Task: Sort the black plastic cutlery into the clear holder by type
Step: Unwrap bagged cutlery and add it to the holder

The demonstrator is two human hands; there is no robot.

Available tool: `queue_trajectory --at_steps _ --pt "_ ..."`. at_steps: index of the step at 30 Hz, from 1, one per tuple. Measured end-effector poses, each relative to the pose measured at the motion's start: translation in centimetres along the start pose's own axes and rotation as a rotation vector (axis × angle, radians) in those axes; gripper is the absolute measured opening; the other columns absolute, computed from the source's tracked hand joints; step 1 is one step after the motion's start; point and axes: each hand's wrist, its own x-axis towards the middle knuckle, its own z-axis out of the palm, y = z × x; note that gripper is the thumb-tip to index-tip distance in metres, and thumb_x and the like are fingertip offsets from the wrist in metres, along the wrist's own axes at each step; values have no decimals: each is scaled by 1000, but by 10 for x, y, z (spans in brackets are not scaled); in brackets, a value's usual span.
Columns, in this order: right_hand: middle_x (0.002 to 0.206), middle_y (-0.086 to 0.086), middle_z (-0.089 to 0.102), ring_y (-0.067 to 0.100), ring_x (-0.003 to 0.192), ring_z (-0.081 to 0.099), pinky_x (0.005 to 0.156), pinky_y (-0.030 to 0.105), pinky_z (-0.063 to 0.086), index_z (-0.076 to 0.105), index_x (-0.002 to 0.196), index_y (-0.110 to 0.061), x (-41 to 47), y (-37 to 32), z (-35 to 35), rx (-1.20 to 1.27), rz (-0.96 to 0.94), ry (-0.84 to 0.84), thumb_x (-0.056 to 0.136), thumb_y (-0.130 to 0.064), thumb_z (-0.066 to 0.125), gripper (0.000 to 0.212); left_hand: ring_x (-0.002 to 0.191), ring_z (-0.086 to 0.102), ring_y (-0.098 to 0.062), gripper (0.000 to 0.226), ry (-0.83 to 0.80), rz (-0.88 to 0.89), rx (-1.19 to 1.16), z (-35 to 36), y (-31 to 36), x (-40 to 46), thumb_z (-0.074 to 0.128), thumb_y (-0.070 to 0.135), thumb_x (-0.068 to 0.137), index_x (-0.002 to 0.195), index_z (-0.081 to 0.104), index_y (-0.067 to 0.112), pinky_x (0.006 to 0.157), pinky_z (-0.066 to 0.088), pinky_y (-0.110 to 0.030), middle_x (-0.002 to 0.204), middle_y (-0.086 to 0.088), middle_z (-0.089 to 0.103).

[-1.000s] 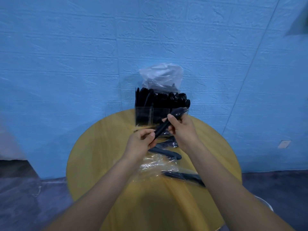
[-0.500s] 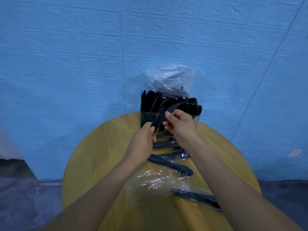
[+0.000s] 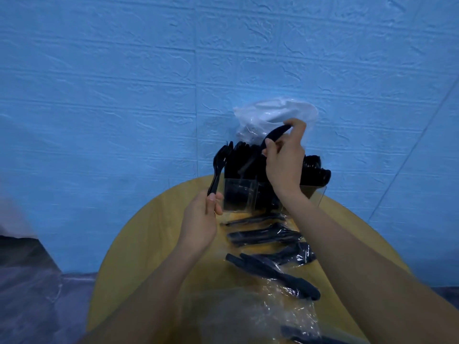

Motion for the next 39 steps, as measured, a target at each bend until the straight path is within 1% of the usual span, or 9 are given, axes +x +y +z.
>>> queue_trajectory --at_steps 4,7,10,12,16,22,28,33,39 --pt "77 12 58 28 69 58 59 43 46 44 117 -3 -6 15 18 -242 -118 -126 93 -9 55 27 64 47 -5 28 -27 11 -7 3 -3 2 31 23 102 87 53 29 63 39 -20 67 6 49" --pt "107 17 54 32 101 50 82 37 44 57 116 0 -9 26 25 -437 -218 -219 89 -8 62 29 65 47 -5 27 -46 12 -23 7 -5 4 31 23 102 88 54 30 64 39 -21 67 6 48" --pt "113 20 51 33 107 44 91 29 37 59 123 1 -14 27 21 -352 -206 -146 92 -12 57 33 63 47 -5 26 -60 27 -24 10 -7 5 33 20 102 90 55 28 62 38 -19 66 7 49" --pt "105 14 55 25 102 46 87 23 33 62 118 -2 -22 19 13 -193 -165 -105 96 -20 51 31 62 46 -2 24 -76 38 -15 12 -7 4 34 20 102 95 57 24 61 38 -18 66 8 50" --pt "79 -4 56 1 69 51 66 12 40 54 112 -12 -36 4 -2 88 155 -301 92 -28 60 27 61 46 2 23 -144 97 38 24 3 -1 33 20 102 104 56 21 60 38 -14 67 9 49" --pt "75 4 62 5 57 58 57 23 48 48 109 -8 -28 9 -30 346 374 -289 87 -15 68 30 64 46 3 25 -182 130 -4 36 21 -9 32 25 101 112 55 27 62 37 -14 67 13 46" --pt "67 0 51 0 54 59 54 15 48 51 124 -3 -13 15 -55 398 381 -218 89 4 57 36 54 34 -6 34 -155 4 -84 46 25 -4 31 29 102 77 48 14 55 29 -25 68 4 44" --pt "80 -2 46 0 54 54 60 18 49 52 122 -10 17 29 -77 343 265 1 93 6 47 34 64 42 -4 29 -92 -23 -6 49 28 -3 30 26 103 94 58 24 55 35 -12 75 4 48" --pt "75 -13 43 18 65 55 71 33 51 52 127 -14 11 38 -60 59 -37 -74 92 5 46 40 59 37 -6 30 -115 -23 -55 58 32 -3 30 24 103 89 56 28 51 33 -11 68 4 43"
